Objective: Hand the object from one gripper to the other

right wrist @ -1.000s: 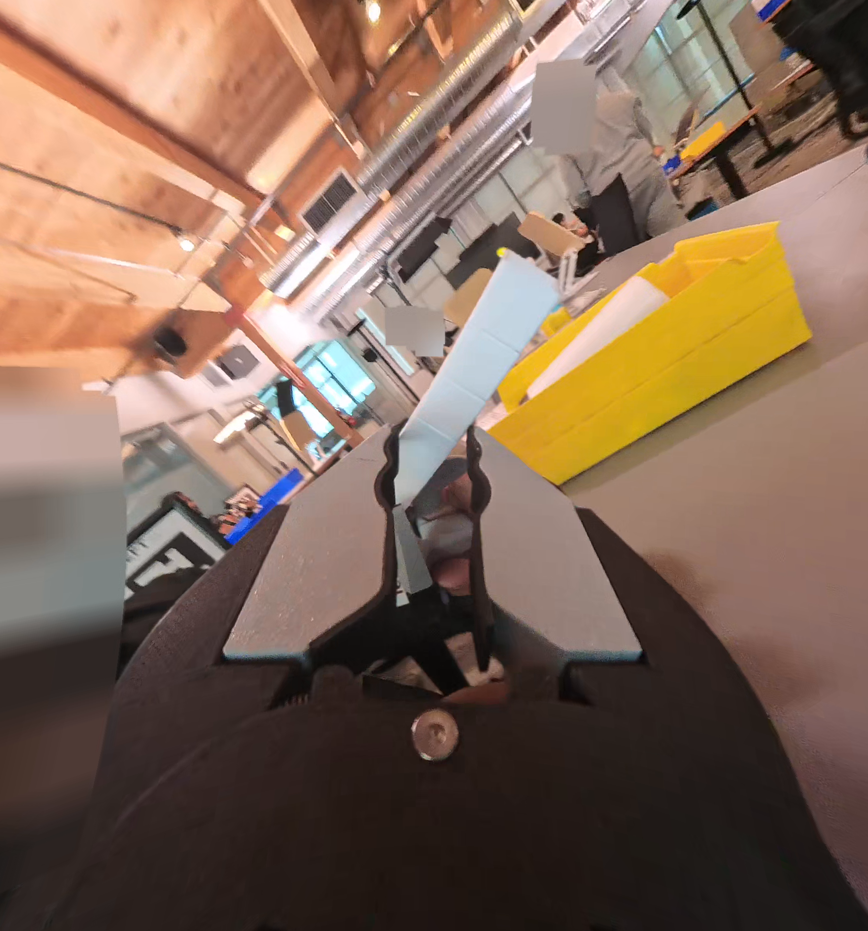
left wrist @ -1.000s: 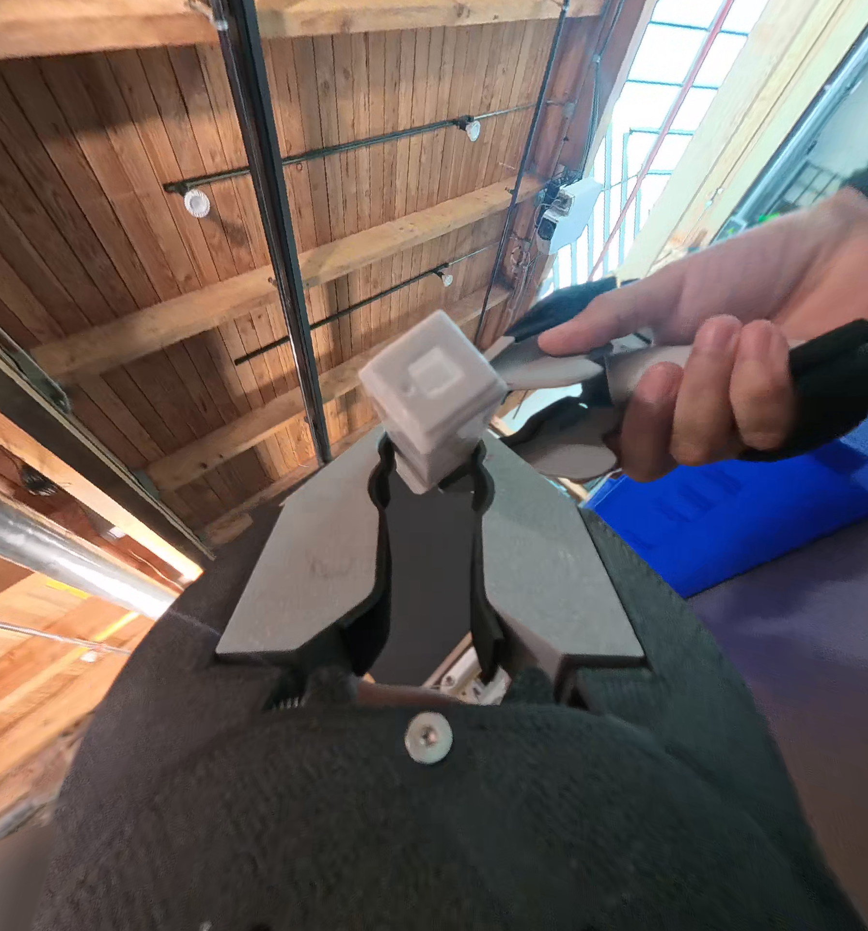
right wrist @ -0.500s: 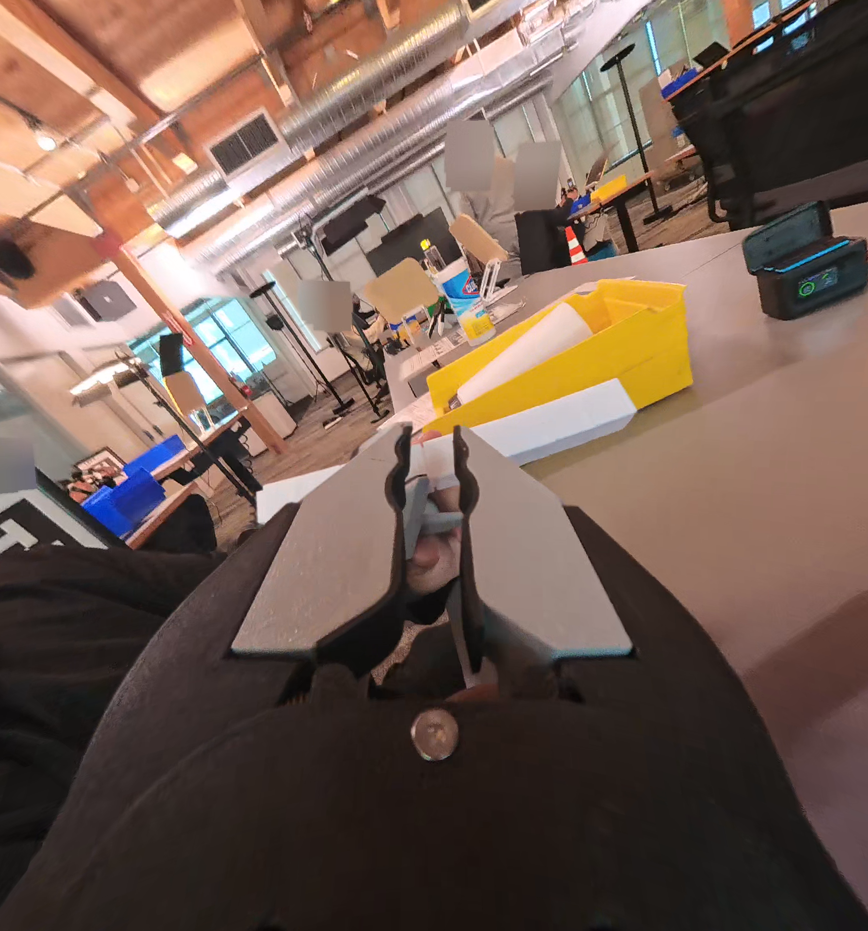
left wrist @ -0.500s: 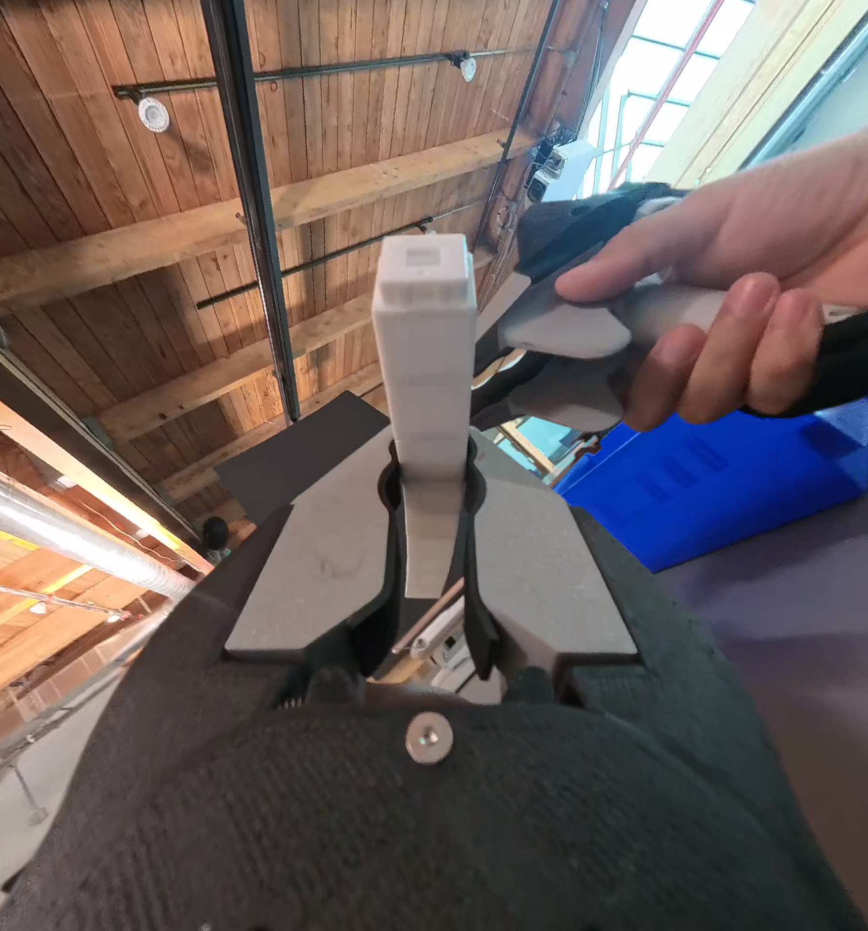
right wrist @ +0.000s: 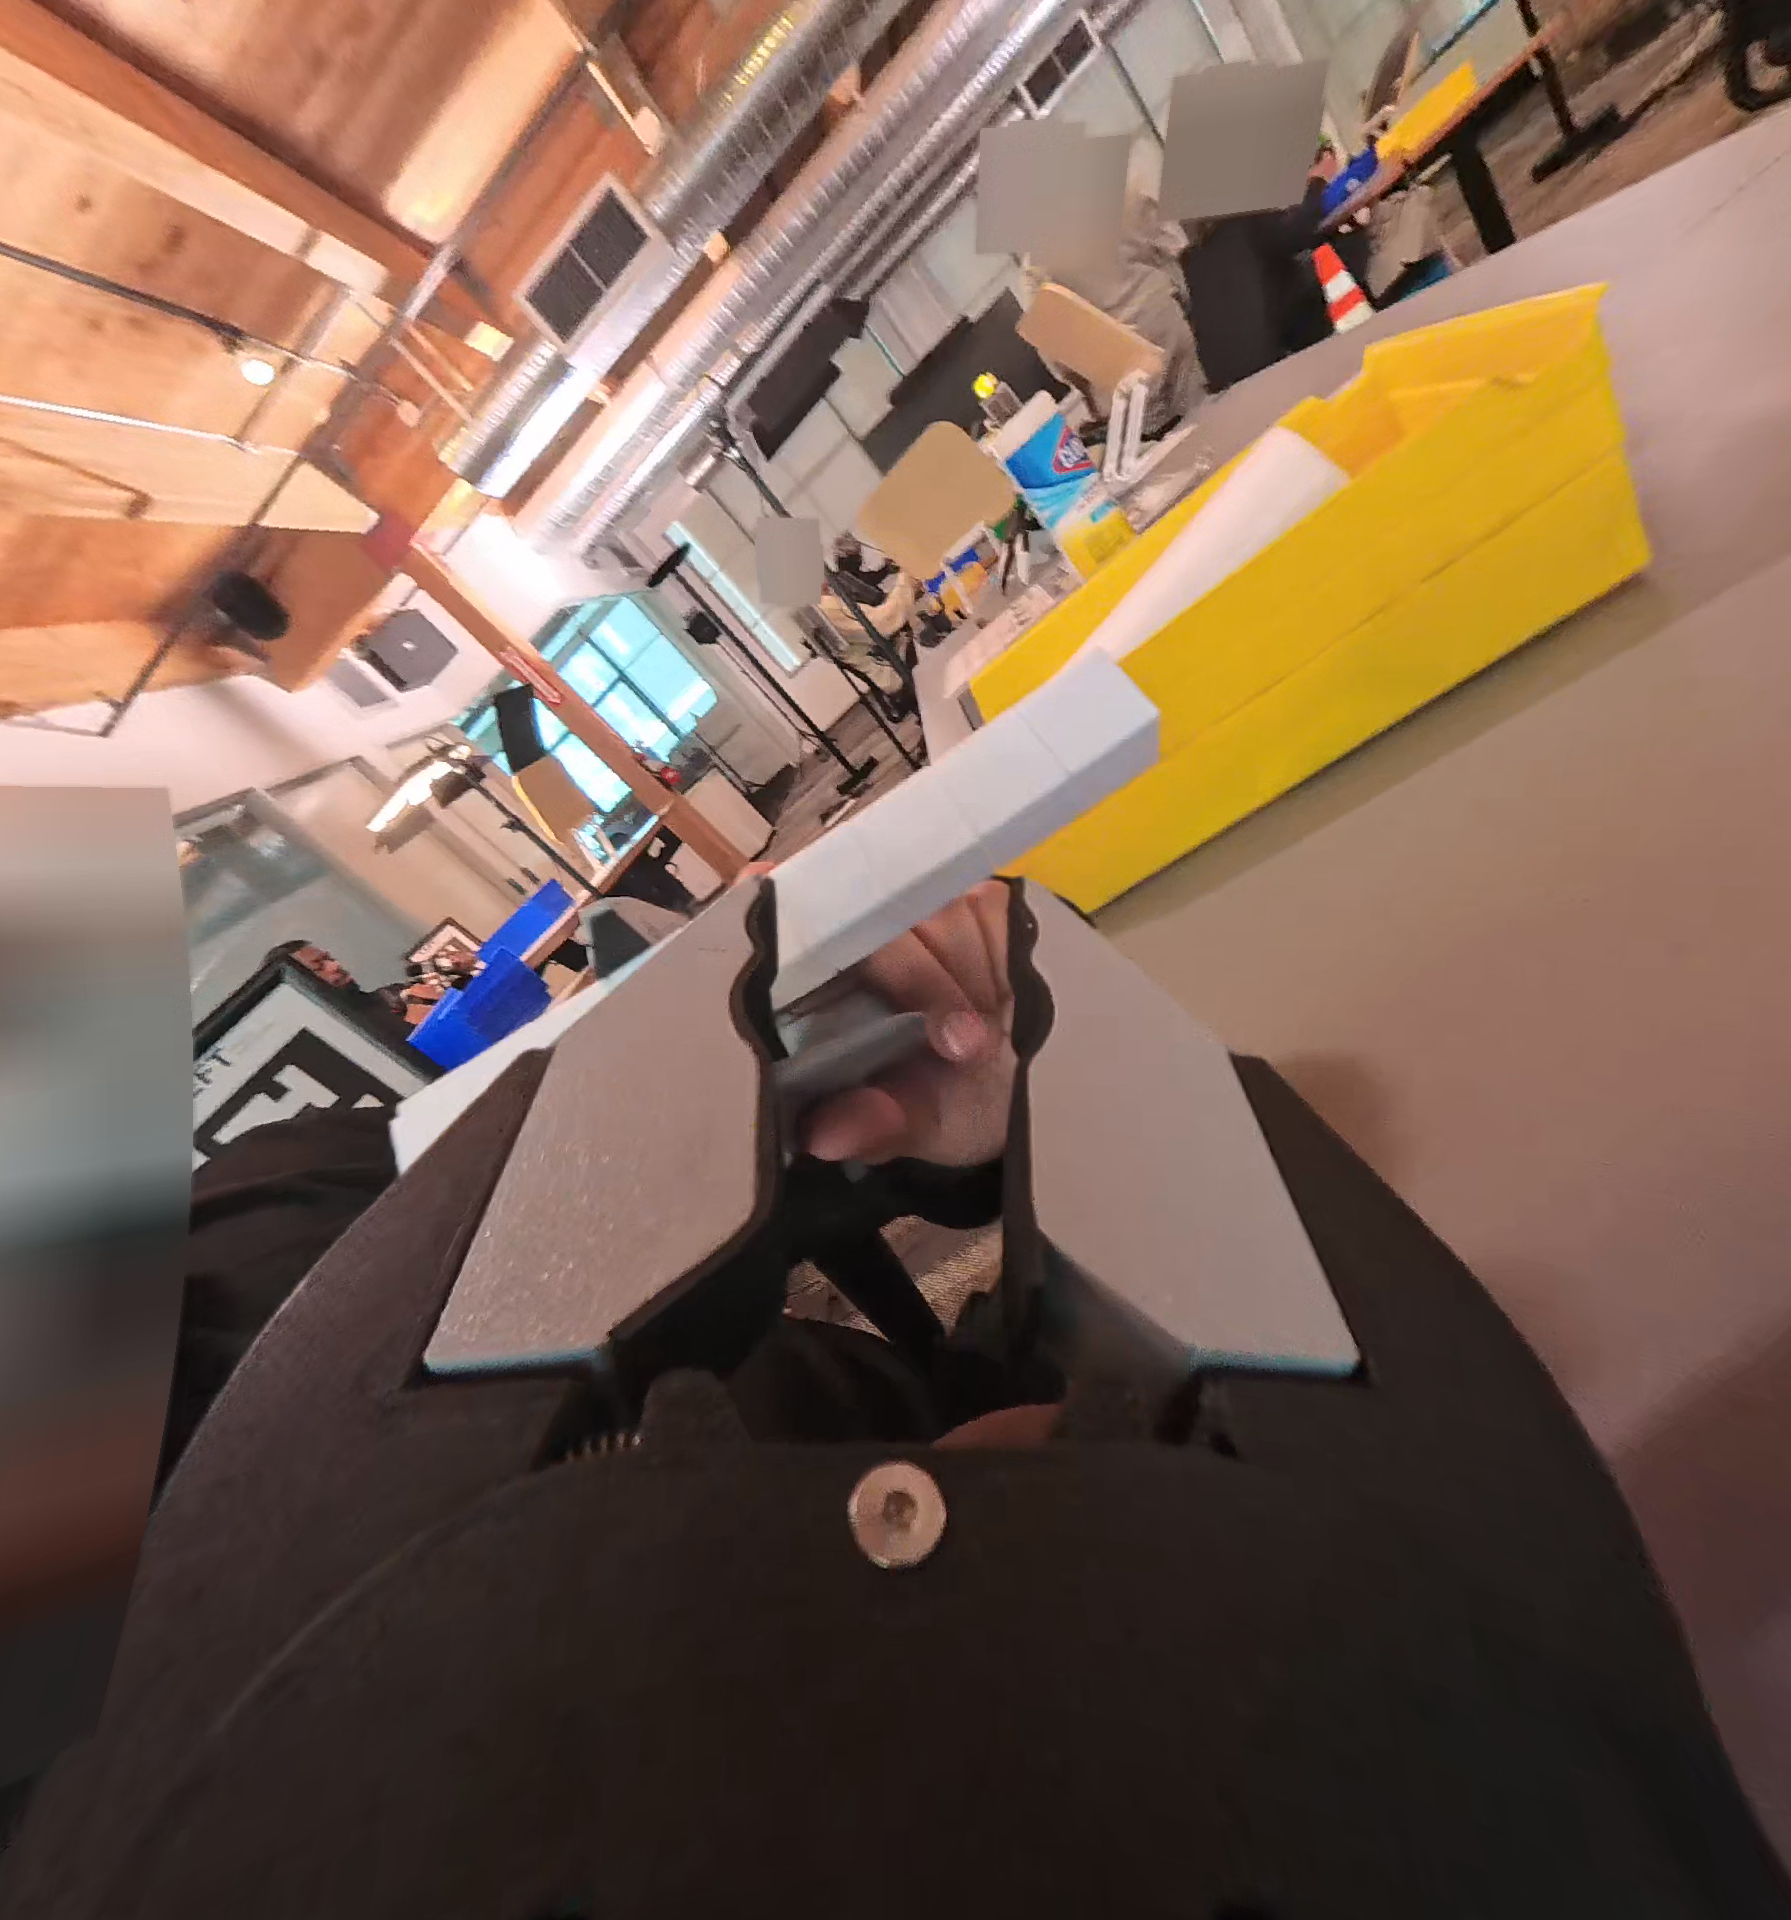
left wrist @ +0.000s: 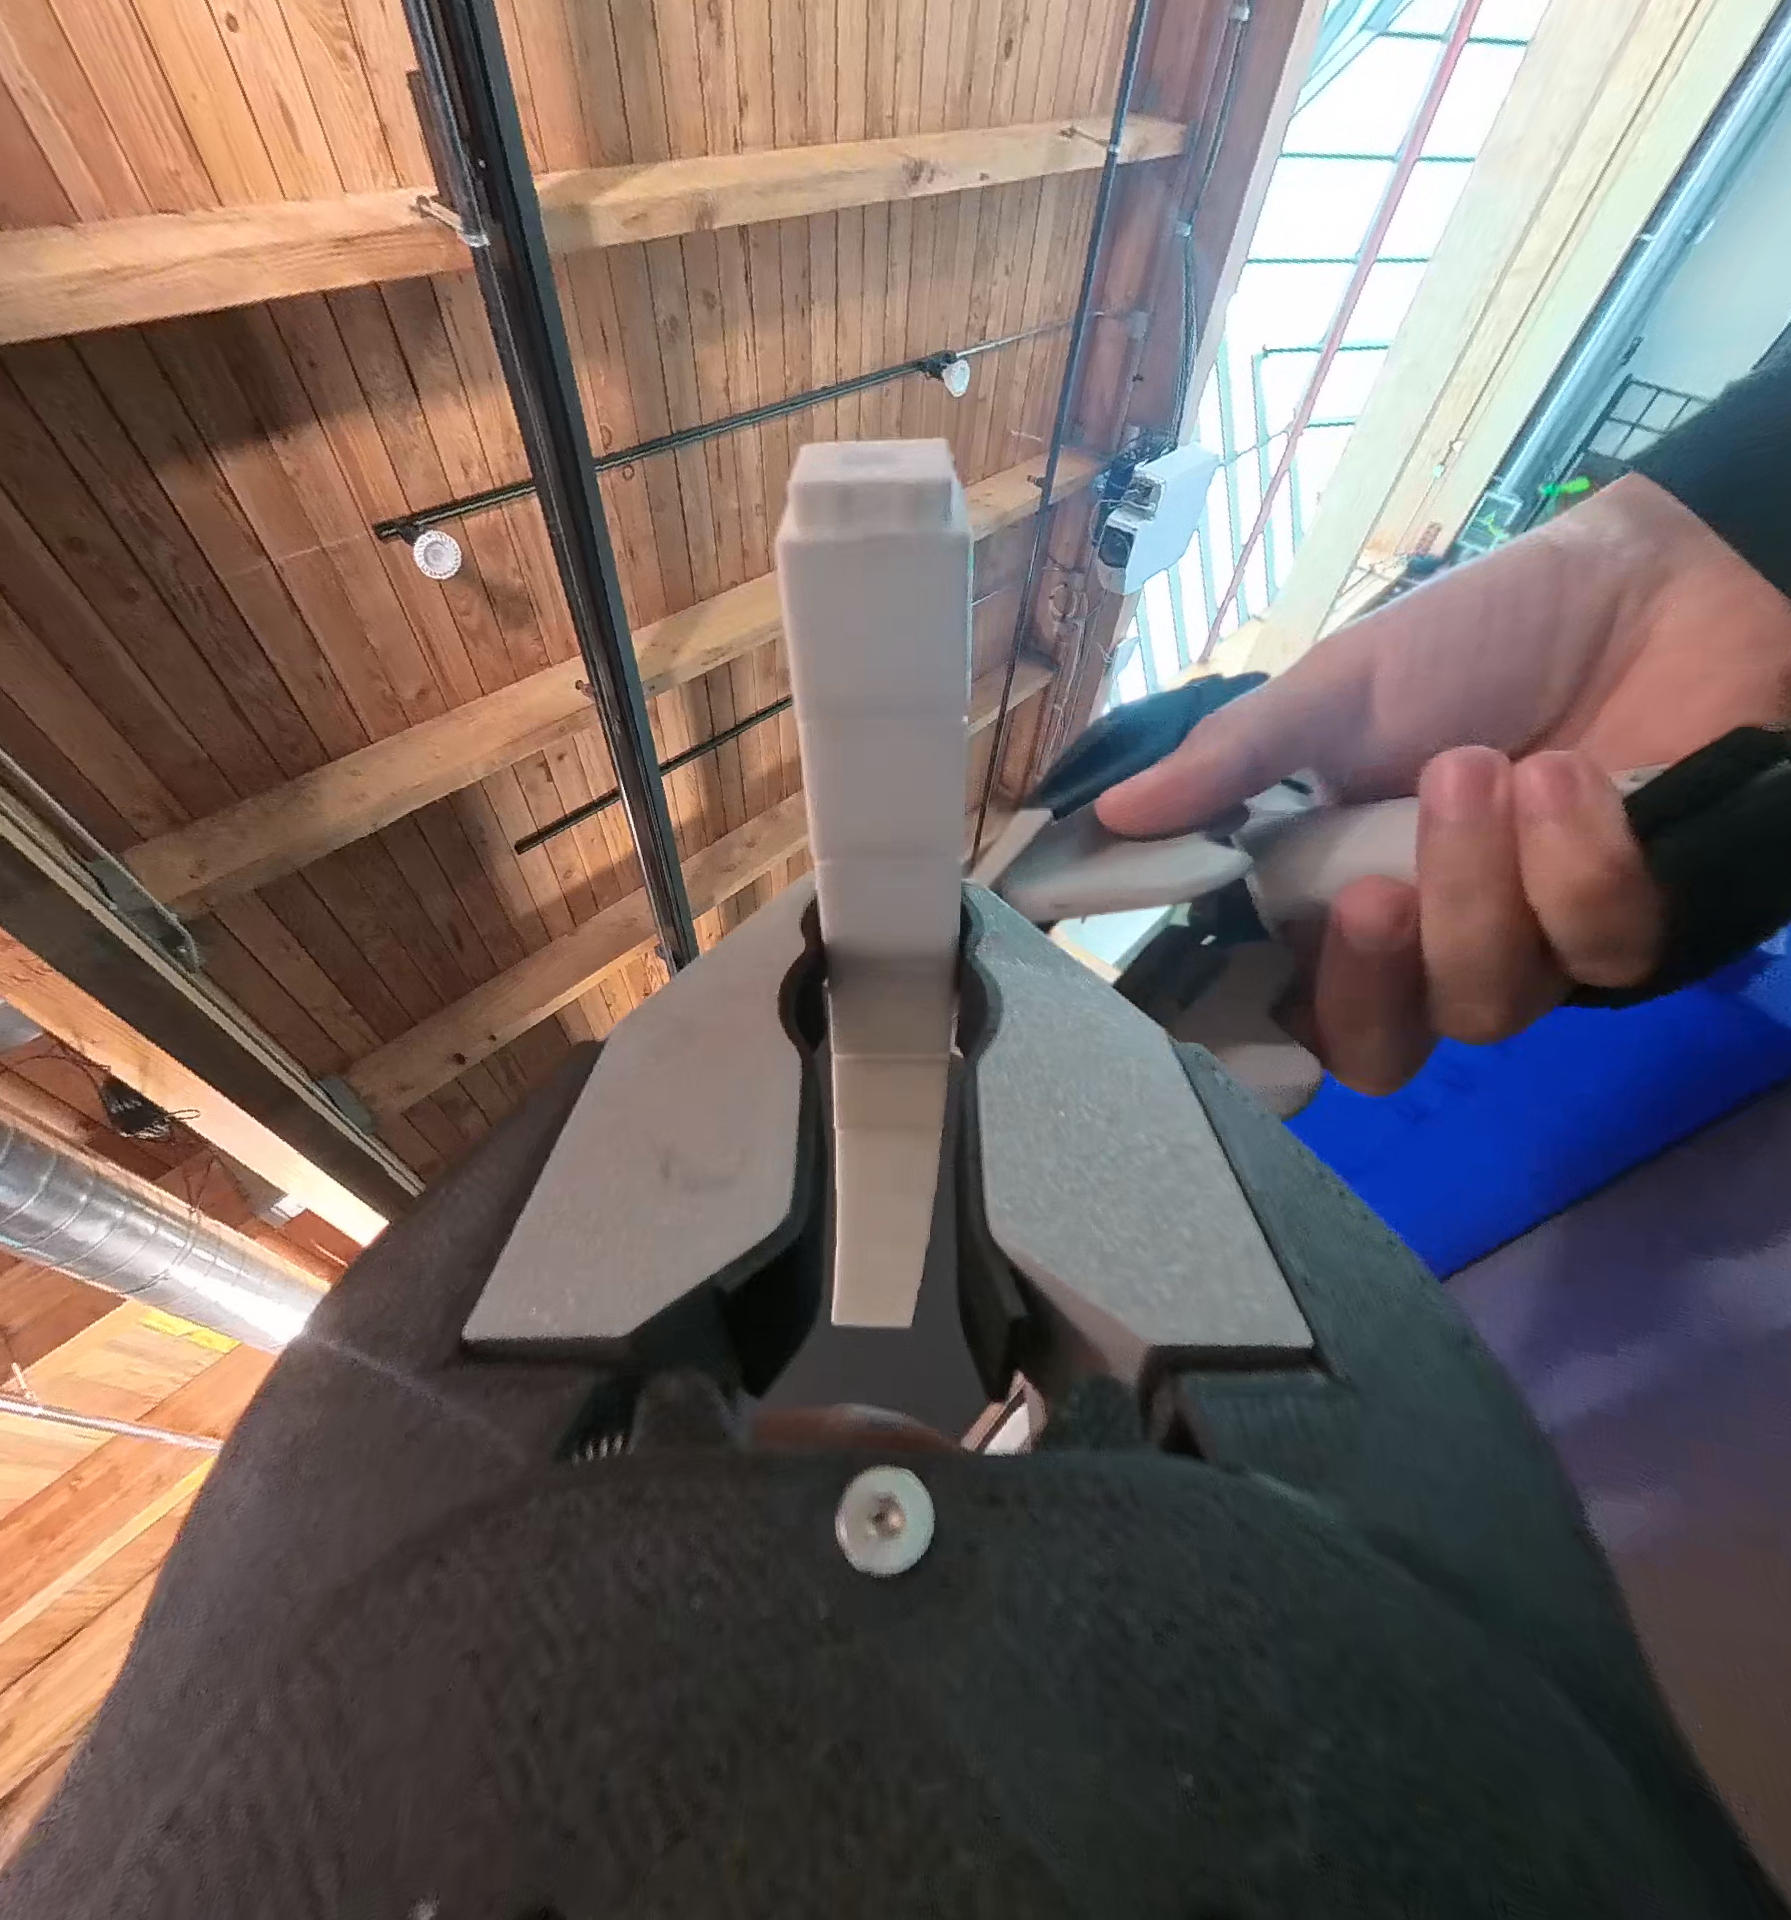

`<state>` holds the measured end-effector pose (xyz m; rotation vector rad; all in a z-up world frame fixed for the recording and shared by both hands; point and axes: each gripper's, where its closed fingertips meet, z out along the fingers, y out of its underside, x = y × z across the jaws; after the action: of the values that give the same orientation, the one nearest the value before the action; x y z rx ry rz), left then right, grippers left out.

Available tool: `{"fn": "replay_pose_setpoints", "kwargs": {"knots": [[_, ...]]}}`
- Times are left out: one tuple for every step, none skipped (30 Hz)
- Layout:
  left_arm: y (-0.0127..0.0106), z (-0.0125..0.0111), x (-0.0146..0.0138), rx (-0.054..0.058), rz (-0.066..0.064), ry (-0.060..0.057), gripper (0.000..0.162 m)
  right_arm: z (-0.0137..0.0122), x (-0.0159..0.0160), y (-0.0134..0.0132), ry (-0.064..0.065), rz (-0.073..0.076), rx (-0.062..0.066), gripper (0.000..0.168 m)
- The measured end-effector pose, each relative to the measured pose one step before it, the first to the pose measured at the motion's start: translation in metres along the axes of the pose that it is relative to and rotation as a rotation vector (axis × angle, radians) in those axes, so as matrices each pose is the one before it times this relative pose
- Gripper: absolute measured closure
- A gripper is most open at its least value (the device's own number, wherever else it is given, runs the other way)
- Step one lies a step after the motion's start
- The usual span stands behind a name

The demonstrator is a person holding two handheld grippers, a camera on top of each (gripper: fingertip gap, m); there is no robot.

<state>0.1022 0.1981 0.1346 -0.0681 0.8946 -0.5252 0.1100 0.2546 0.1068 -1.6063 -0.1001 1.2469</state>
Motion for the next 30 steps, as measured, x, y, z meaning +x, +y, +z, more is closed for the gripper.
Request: {"fn": "replay_pose_setpoints", "kwargs": {"knots": [[0.00037, 0.00040, 0.00084, -0.0028, 0.0119, 0.0013, 0.142, 0.00000, 0.00270, 0.00114, 0.0120, -0.0025, -0.0054, 0.127], [0.00026, 0.00019, 0.00303, -0.0011, 0.0087, 0.0128, 0.142, 0.00032, -0.00041, 0.00083, -0.0054, 0.0037, -0.0036, 0.125], [-0.00036, 0.00008, 0.00456, 0.0019, 0.0078, 0.0200, 0.141, 0.00081, -0.00251, 0.00020, -0.0163, 0.0073, 0.0003, 0.123], [-0.00110, 0.00022, 0.00433, 0.0045, 0.0100, 0.0163, 0.142, 0.00119, -0.00264, 0.00038, -0.0166, 0.0080, 0.0006, 0.121], [-0.00083, 0.00021, 0.00187, 0.0013, 0.0138, 0.0032, 0.141, 0.00166, -0.00167, 0.00138, -0.0120, 0.0068, -0.0034, 0.119], [-0.00105, -0.00014, 0.00021, 0.0034, 0.0030, -0.0016, 0.141, 0.00190, -0.00052, 0.00192, -0.0095, 0.0073, -0.0043, 0.118], [-0.00049, -0.00026, -0.00122, 0.0026, -0.0050, -0.0053, 0.141, 0.00222, 0.00011, 0.00194, -0.0100, 0.0122, -0.0024, 0.119], [-0.00021, -0.00035, -0.00219, 0.0020, -0.0033, -0.0079, 0.142, 0.00226, 0.00055, 0.00167, -0.0114, 0.0172, -0.0003, 0.121], [-0.00018, -0.00036, -0.00183, 0.0015, -0.0016, -0.0073, 0.142, 0.00236, 0.00096, 0.00192, -0.0111, 0.0177, -0.0026, 0.123], [0.00000, 0.00000, -0.00006, 0.0000, 0.0003, -0.0003, 0.142, 0.00250, 0.00152, 0.00298, -0.0061, 0.0123, -0.0097, 0.123], [0.00001, 0.00014, 0.00182, -0.0008, 0.0079, 0.0072, 0.142, 0.00214, 0.00208, 0.00268, 0.0010, 0.0064, -0.0092, 0.121], [0.00040, 0.00039, 0.00233, -0.0026, 0.0153, 0.0081, 0.142, 0.00135, 0.00212, 0.00258, 0.0060, -0.0006, -0.0114, 0.121], [-0.00019, 0.00012, 0.00206, -0.0007, 0.0182, 0.0056, 0.142, 0.00065, 0.00161, 0.00207, 0.0072, -0.0041, -0.0114, 0.119], [-0.00060, 0.00002, 0.00209, 0.0017, 0.0103, 0.0071, 0.142, -0.00012, 0.00008, 0.00120, 0.0019, -0.0053, -0.0082, 0.118], [-0.00142, 0.00005, 0.00213, 0.0060, -0.0035, 0.0107, 0.142, -0.00082, -0.00089, 0.00047, -0.0020, -0.0070, -0.0060, 0.120], [-0.00164, -0.00023, 0.00234, 0.0087, -0.0085, 0.0125, 0.142, -0.00093, -0.00103, 0.00034, -0.0016, -0.0096, -0.0046, 0.122], [-0.00074, -0.00003, 0.00133, 0.0035, 0.0050, 0.0058, 0.142, -0.00083, -0.00043, 0.00056, 0.0012, -0.0092, -0.0057, 0.122], [-0.00120, -0.00031, 0.00249, 0.0063, 0.0061, 0.0116, 0.142, -0.00080, -0.00009, 0.00114, -0.0021, -0.0060, -0.0088, 0.121], [-0.00172, -0.00039, 0.00320, 0.0079, 0.0125, 0.0141, 0.142, -0.00097, -0.00018, 0.00135, -0.0081, 0.0009, -0.0099, 0.121], [-0.00242, -0.00046, 0.00319, 0.0091, 0.0225, 0.0106, 0.142, -0.00107, -0.00026, 0.00099, -0.0096, 0.0057, -0.0078, 0.120], [-0.00328, -0.00021, 0.00433, 0.0112, 0.0238, 0.0142, 0.142, -0.00102, -0.00018, 0.00149, -0.0026, -0.0035, -0.0114, 0.120], [-0.00355, -0.00024, 0.00516, 0.0119, 0.0292, 0.0159, 0.142, -0.00111, 0.00008, 0.00250, 0.0048, -0.0131, -0.0212, 0.120], [-0.00401, -0.00016, 0.00625, 0.0140, 0.0298, 0.0208, 0.142, -0.00125, 0.00133, 0.00228, 0.0171, -0.0163, -0.0213, 0.119], [-0.00408, -0.00002, 0.00633, 0.0133, 0.0329, 0.0205, 0.142, -0.00116, 0.00192, 0.00200, 0.0241, -0.0184, -0.0163, 0.116], [-0.00357, 0.00014, 0.00656, 0.0121, 0.0290, 0.0219, 0.142, -0.00077, 0.00136, 0.00215, 0.0216, -0.0172, -0.0159, 0.112], [-0.00270, 0.00018, 0.00702, 0.0095, 0.0210, 0.0269, 0.142, -0.00029, 0.00069, 0.00215, 0.0171, -0.0146, -0.0163, 0.107], [-0.00169, 0.00027, 0.00540, 0.0052, 0.0201, 0.0197, 0.142, 0.00012, 0.00017, 0.00163, 0.0132, -0.0121, -0.0143, 0.103], [-0.00090, 0.00017, 0.00249, 0.0023, 0.0143, 0.0078, 0.142, 0.00033, 0.00005, 0.00102, 0.0101, -0.0095, -0.0093, 0.104], [-0.00075, -0.00012, 0.00025, 0.0032, 0.0032, 0.0000, 0.142, 0.00053, 0.00095, 0.00139, 0.0110, -0.0061, -0.0089, 0.107], [0.00000, -0.00025, -0.00091, 0.0015, -0.0050, -0.0024, 0.142, 0.00120, 0.00161, 0.00303, 0.0105, -0.0047, -0.0176, 0.111]]}}
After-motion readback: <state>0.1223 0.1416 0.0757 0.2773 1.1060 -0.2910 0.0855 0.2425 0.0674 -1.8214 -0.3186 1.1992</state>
